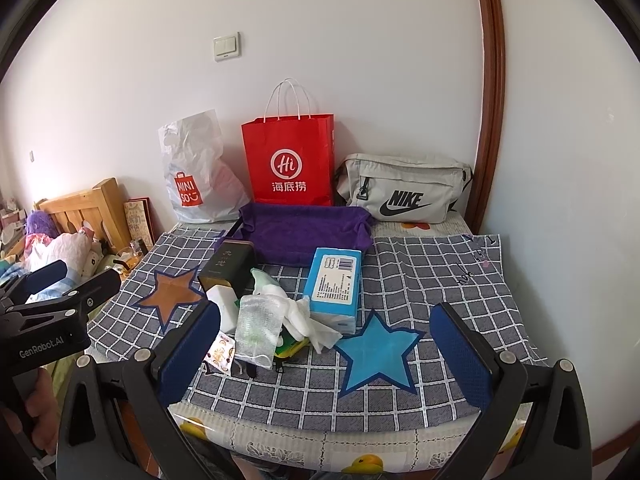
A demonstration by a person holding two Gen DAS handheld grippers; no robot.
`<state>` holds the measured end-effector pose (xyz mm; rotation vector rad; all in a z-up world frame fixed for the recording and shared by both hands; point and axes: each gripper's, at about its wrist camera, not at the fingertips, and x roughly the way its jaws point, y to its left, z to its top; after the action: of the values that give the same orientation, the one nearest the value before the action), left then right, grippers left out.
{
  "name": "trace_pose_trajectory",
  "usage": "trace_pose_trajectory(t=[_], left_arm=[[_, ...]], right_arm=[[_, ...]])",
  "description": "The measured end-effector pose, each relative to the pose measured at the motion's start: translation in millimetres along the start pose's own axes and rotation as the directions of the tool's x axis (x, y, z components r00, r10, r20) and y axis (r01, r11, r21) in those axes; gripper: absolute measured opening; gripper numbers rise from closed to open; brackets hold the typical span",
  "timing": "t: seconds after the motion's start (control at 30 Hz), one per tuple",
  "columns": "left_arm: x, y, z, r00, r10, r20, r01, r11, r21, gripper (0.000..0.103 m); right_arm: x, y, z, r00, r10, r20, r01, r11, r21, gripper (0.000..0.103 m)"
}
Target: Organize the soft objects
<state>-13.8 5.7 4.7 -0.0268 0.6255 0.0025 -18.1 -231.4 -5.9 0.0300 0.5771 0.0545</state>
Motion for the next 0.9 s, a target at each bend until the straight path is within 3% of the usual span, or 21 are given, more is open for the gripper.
trace_pose_trajectory(t=[0.9], left_arm=[[1, 0, -7, 1.000, -0.002, -0.017, 0.002, 1.000, 0.001, 0.103]], right_arm=[[3, 4, -13, 1.000, 0.006, -0.022, -0.006, 1.000, -0.012, 0.103]])
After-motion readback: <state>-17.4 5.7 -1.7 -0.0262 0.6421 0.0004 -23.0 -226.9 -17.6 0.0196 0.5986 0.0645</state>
